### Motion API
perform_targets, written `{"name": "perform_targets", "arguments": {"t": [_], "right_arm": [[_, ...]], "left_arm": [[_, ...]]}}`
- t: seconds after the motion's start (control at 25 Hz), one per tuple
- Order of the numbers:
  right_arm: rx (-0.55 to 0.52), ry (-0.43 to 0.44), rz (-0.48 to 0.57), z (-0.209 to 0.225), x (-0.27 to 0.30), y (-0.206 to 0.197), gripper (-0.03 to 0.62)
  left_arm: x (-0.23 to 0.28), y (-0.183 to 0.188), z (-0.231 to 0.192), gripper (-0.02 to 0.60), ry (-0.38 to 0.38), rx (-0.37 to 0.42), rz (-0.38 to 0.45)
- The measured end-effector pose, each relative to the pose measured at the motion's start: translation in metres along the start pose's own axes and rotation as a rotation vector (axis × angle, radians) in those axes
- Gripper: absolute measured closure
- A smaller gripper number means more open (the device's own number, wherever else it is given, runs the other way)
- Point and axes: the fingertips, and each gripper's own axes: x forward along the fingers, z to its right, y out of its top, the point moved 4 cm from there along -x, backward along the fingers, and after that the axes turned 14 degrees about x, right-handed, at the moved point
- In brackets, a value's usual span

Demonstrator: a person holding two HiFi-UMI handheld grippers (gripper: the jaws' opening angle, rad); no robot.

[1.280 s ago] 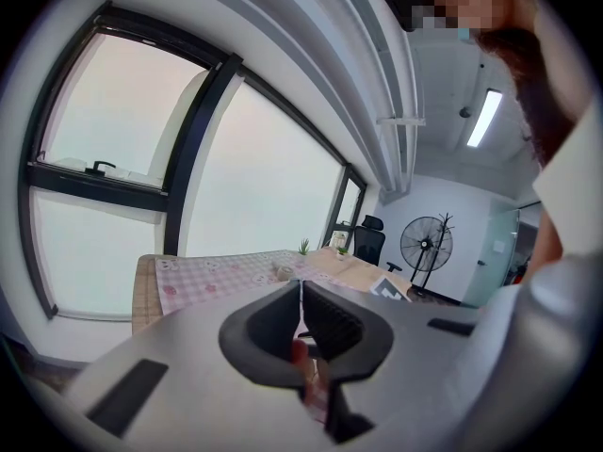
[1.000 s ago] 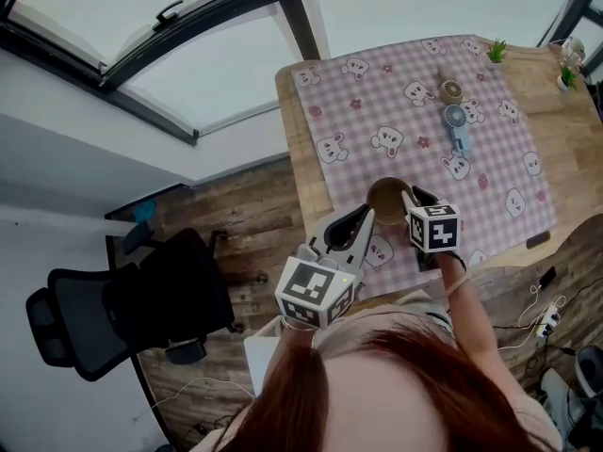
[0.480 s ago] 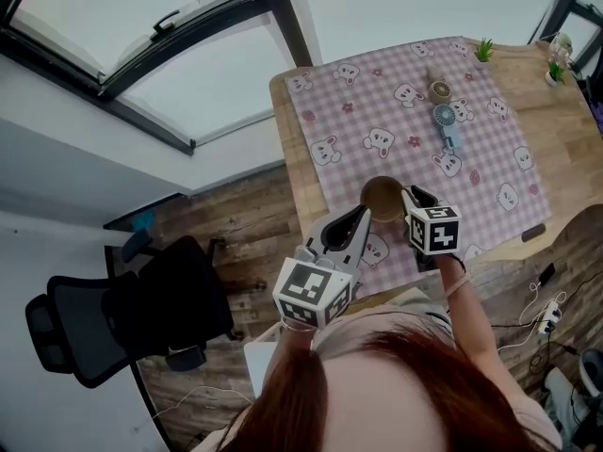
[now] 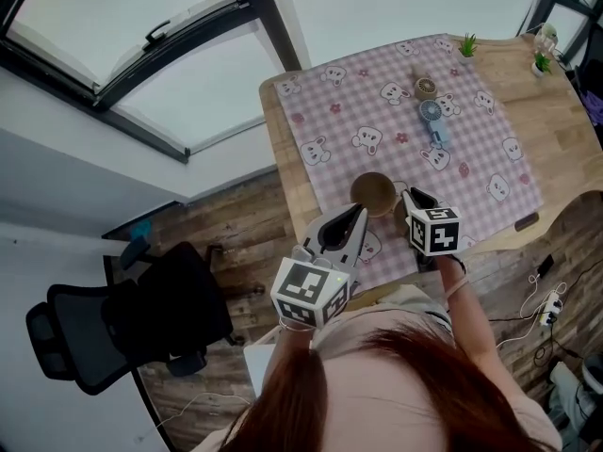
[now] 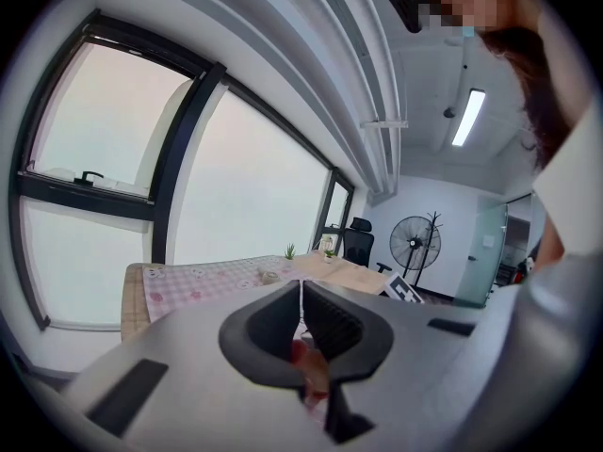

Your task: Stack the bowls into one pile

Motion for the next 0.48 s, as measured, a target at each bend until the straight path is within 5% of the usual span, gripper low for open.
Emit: {"name": "perform_targets", "arguments": {"t": [0.48], "right_arm": [[0.036,-0.055,0.024,0.024,-0.025,-0.012,0.562]], "left_arm": [[0.002,0.003,0.018,0.569,-0.042,0.024,0.001]]}}
